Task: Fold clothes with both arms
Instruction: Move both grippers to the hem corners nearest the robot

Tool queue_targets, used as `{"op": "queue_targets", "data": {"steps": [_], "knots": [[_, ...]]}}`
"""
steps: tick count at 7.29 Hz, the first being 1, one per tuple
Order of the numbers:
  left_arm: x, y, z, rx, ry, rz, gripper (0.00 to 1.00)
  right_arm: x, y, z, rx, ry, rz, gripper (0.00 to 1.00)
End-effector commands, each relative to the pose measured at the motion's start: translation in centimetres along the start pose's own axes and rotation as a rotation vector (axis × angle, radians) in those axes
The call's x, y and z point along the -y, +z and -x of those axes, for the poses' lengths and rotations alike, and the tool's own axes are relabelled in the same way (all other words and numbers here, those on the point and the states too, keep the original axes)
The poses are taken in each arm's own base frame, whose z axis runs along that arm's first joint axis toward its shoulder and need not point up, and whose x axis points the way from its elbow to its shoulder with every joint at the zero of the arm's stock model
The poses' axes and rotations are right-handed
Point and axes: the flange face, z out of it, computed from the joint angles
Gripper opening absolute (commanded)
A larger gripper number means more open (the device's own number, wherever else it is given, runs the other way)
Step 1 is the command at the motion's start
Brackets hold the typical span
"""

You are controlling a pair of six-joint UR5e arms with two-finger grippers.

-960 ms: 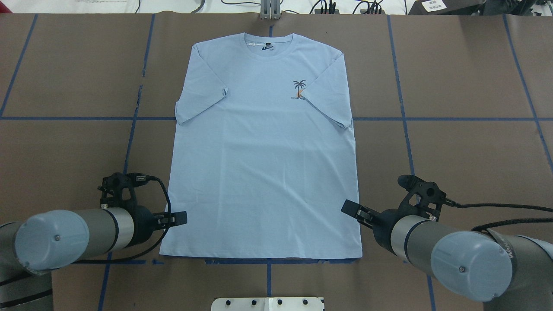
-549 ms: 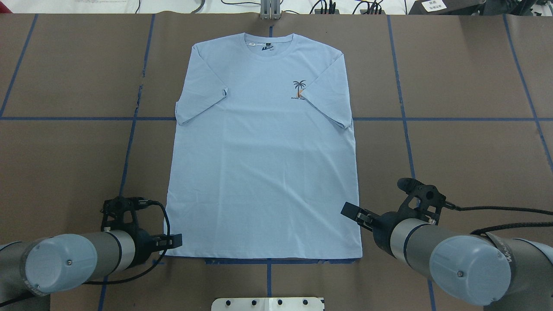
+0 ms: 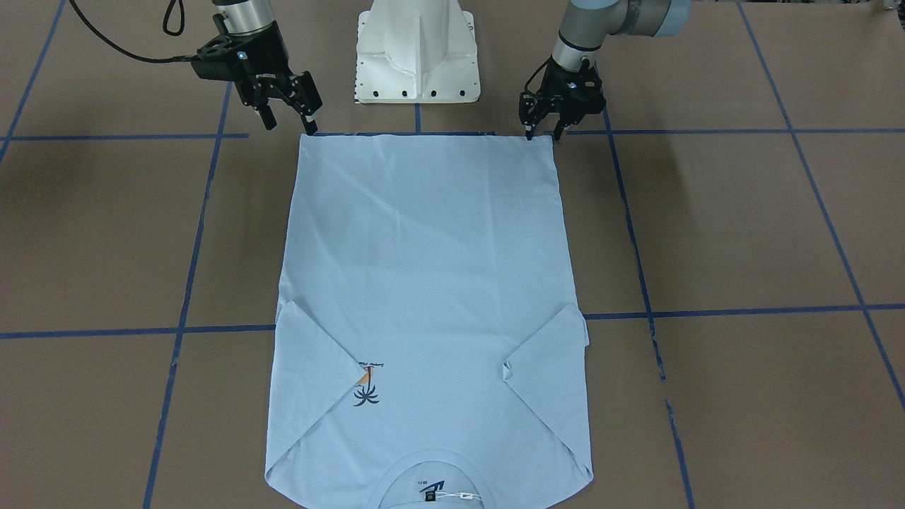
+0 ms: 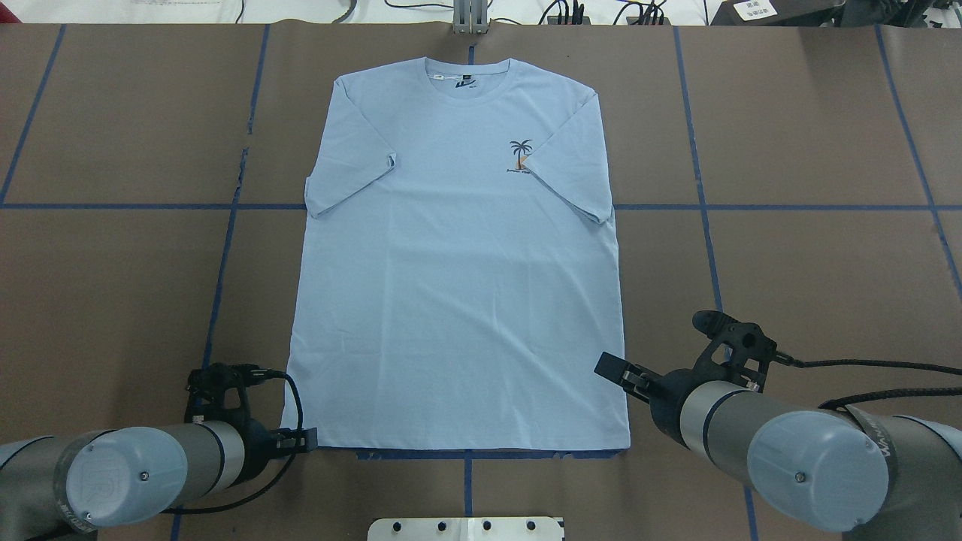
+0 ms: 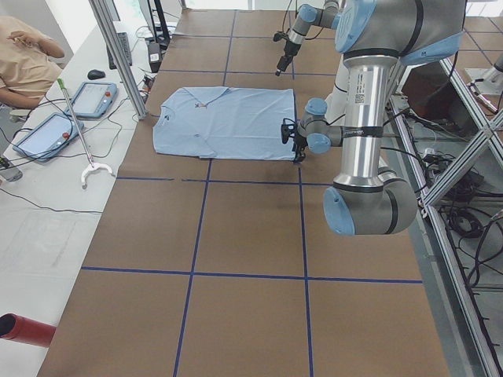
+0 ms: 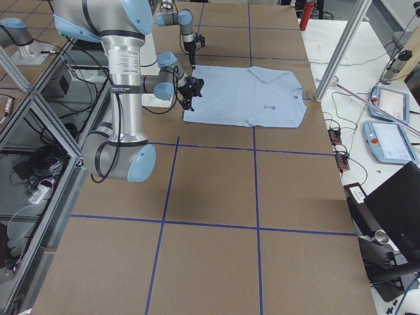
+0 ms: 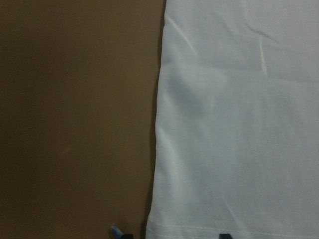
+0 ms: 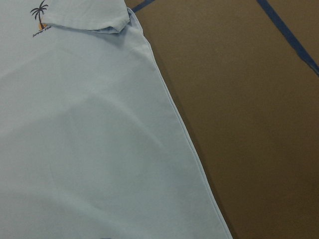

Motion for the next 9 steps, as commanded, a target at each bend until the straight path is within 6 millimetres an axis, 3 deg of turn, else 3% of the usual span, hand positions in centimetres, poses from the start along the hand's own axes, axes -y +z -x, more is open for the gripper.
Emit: {"op": "queue_targets", "data": {"steps": [1, 2, 3, 4, 5, 8, 9], "knots": [[-0.3, 0.1, -0.6, -0.007, -0.001, 0.005, 0.37, 0.0, 0.1, -0.1, -0.002, 0.000, -0.001, 0.95], [-0.3, 0.0, -0.6, -0.009, -0.001, 0.005, 0.25, 0.1, 0.0, 0.0, 0.001, 0.000, -0.005, 0.95], [-0.3, 0.0, -0.7, -0.010, -0.001, 0.006, 0.08, 0.1, 0.1, -0.1, 0.000, 0.000, -0.006, 0.95], [-0.3, 0.0, -0.7, -0.010, -0.001, 0.005, 0.00, 0.1, 0.1, 0.0, 0.000, 0.000, -0.007, 0.95], [-0.3, -0.2, -0.9, -0.015, -0.001, 0.005, 0.00, 0.0, 0.1, -0.1, 0.002, -0.003, -0.017, 0.88], [-0.1, -0.6, -1.8, -0.035, -0.004, 0.002, 0.00, -3.4, 0.7, -0.7, -0.069, 0.093, -0.036, 0.63], [-0.1, -0.7, -1.9, -0.039, -0.004, 0.002, 0.00, -5.3, 0.8, -0.6, -0.108, 0.077, -0.057, 0.63]]}}
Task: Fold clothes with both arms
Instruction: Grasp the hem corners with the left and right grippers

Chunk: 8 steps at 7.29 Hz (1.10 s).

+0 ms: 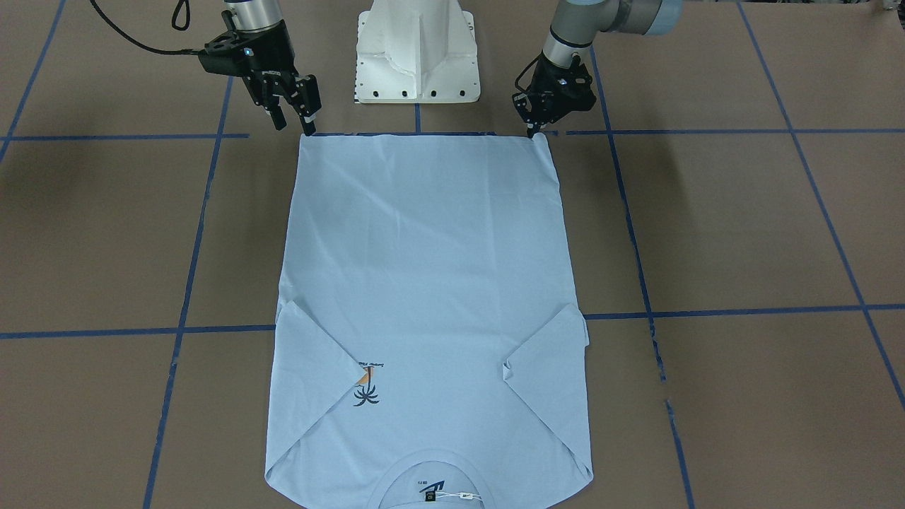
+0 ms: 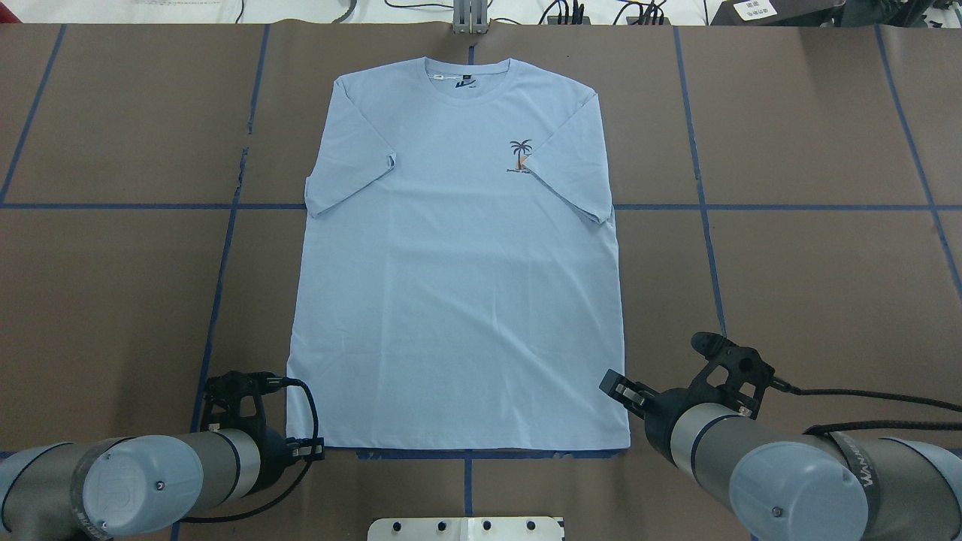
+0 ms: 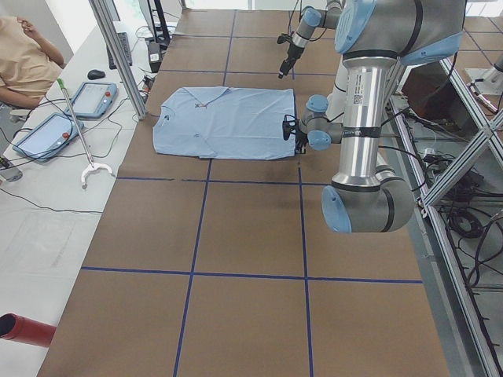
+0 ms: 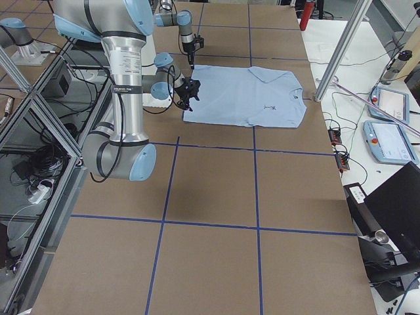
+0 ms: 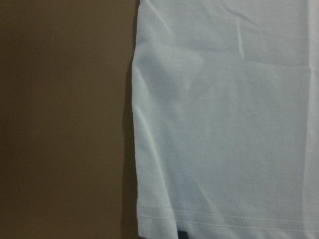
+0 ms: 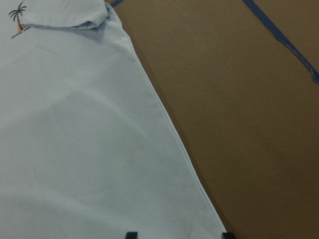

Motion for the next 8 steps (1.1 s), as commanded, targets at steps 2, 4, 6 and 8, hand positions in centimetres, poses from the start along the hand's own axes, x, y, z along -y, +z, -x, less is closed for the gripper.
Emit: {"op": "queue_targets", "data": {"steps": [2, 4, 6, 8], "knots": [[0.1, -0.6, -1.6, -0.034, -0.003, 0.000, 0.00, -4.4, 1.2, -1.6, -0.088, -0.035, -0.043, 0.64], [0.2, -0.8, -1.9, -0.041, -0.004, -0.002, 0.00, -5.9, 3.6, -2.5, -0.113, -0.057, -0.072, 0.64], [0.2, -0.9, -1.9, -0.042, -0.004, -0.002, 0.00, -7.4, 4.9, -2.5, -0.128, -0.071, -0.070, 0.62], [0.3, -1.0, -1.9, -0.044, -0.005, -0.003, 0.00, -7.6, 5.6, -2.7, -0.135, -0.074, -0.080, 0.53]]}}
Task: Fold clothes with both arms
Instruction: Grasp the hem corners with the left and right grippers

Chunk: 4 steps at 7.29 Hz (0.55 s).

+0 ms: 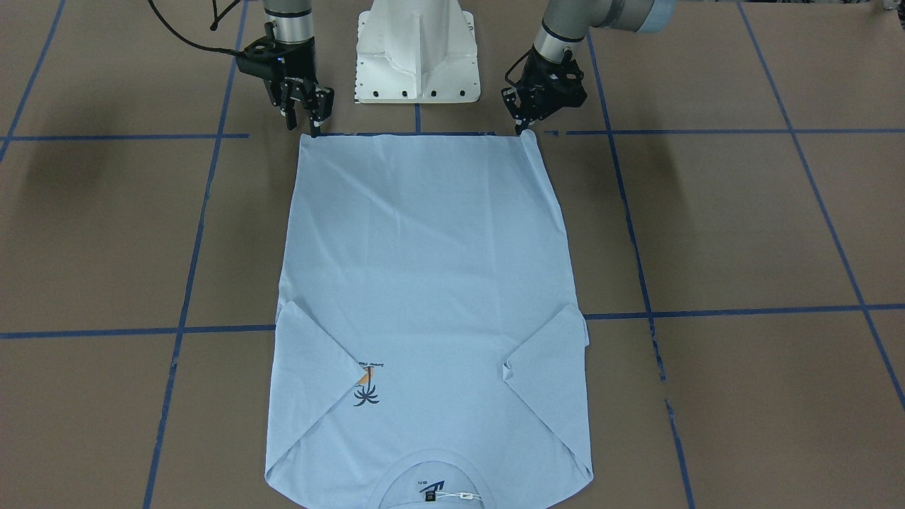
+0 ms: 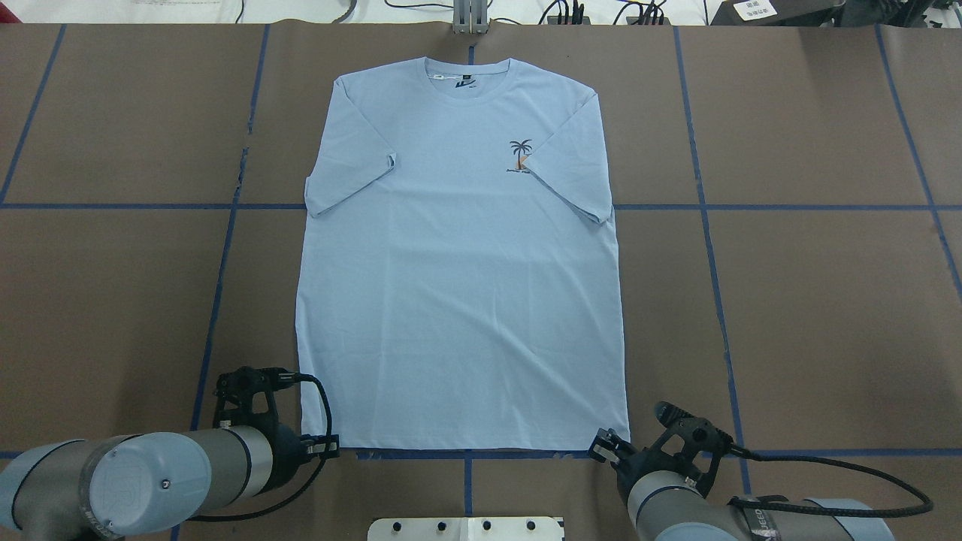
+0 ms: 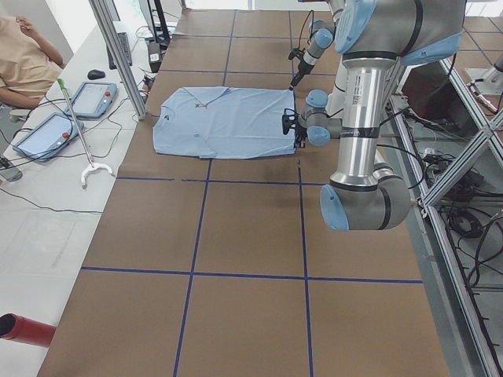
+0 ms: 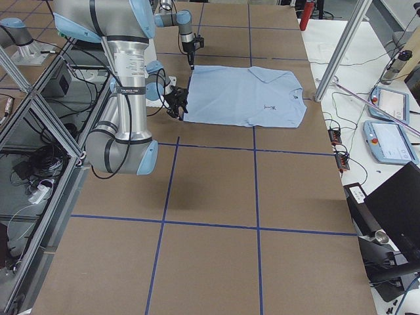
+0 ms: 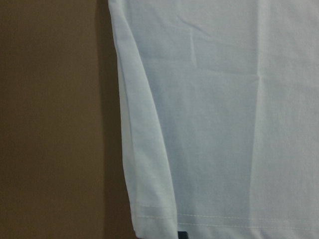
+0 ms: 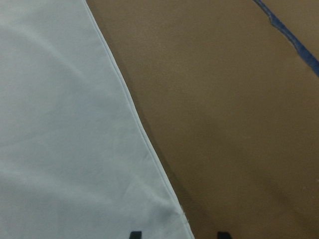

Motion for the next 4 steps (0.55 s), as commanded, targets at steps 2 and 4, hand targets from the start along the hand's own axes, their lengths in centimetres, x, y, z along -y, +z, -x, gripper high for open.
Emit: {"op": "queue_targets", "data": {"steps": [2, 4], "knots": [[0.06, -0.22, -0.08, -0.004, -0.001, -0.001, 0.00, -0.21, 0.78, -0.14, -0.005, 0.010, -0.019, 0.45], [0.08, -0.29, -0.12, -0.006, -0.001, -0.002, 0.00, 0.30, 0.93, 0.01, -0.002, 0.015, -0.032, 0.40]]}}
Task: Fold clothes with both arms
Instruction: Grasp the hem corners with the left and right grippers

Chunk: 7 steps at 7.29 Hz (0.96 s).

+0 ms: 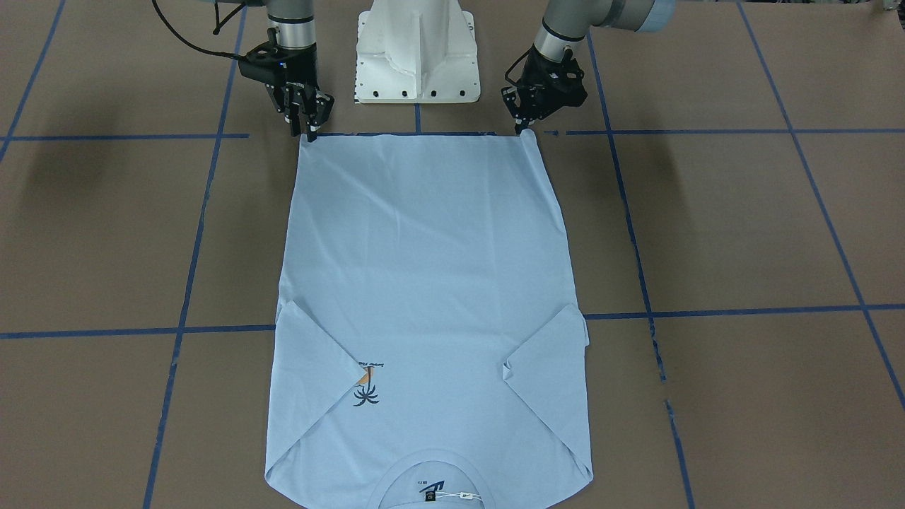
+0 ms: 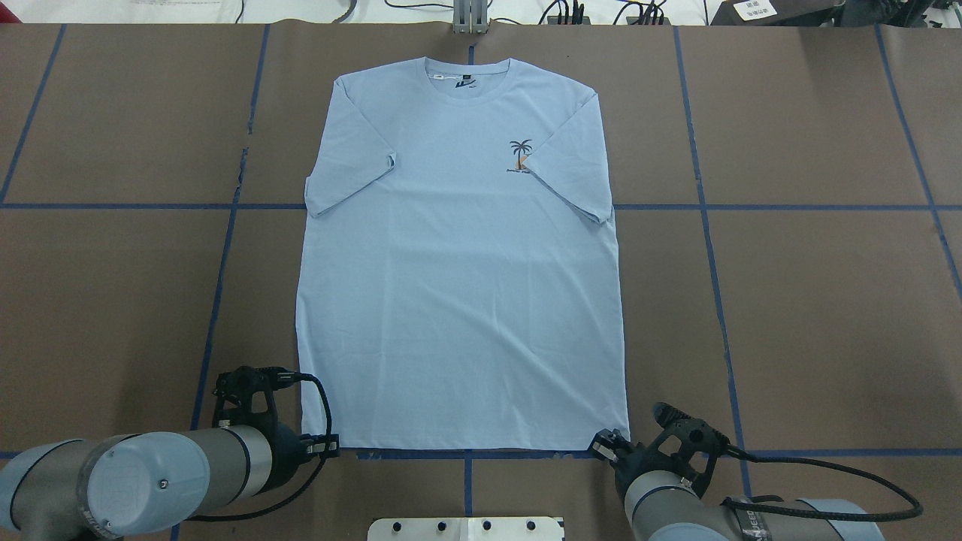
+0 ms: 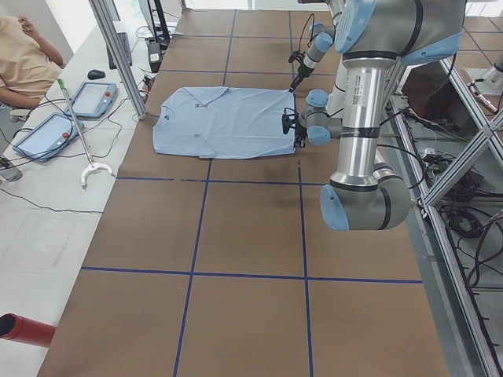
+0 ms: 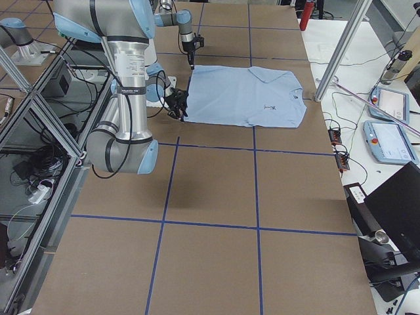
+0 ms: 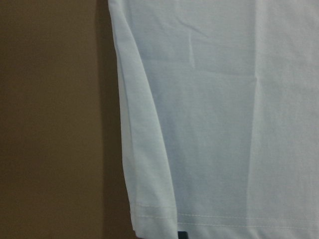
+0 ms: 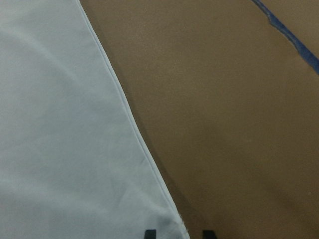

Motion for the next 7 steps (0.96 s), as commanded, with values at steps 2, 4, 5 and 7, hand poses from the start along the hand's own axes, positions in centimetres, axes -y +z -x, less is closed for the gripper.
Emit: {"op": "queue_targets", "data": {"steps": [2, 4, 5, 7], "knots": [[-0.1, -0.1, -0.1, -0.003, 0.001, 0.001, 0.00, 0.4, 0.2, 0.0, 0.004, 0.002, -0.016, 0.22], [0.0, -0.2, -0.3, -0.008, 0.000, 0.000, 0.00, 0.4, 0.3, -0.1, 0.005, -0.001, -0.026, 0.00], [0.0, -0.4, -0.8, -0.017, -0.001, -0.001, 0.00, 0.3, 0.5, -0.2, 0.005, -0.006, -0.034, 0.00], [0.2, -1.1, -1.0, -0.030, -0.003, -0.002, 0.00, 1.2, -1.1, 0.6, 0.040, 0.003, -0.030, 0.00]]}}
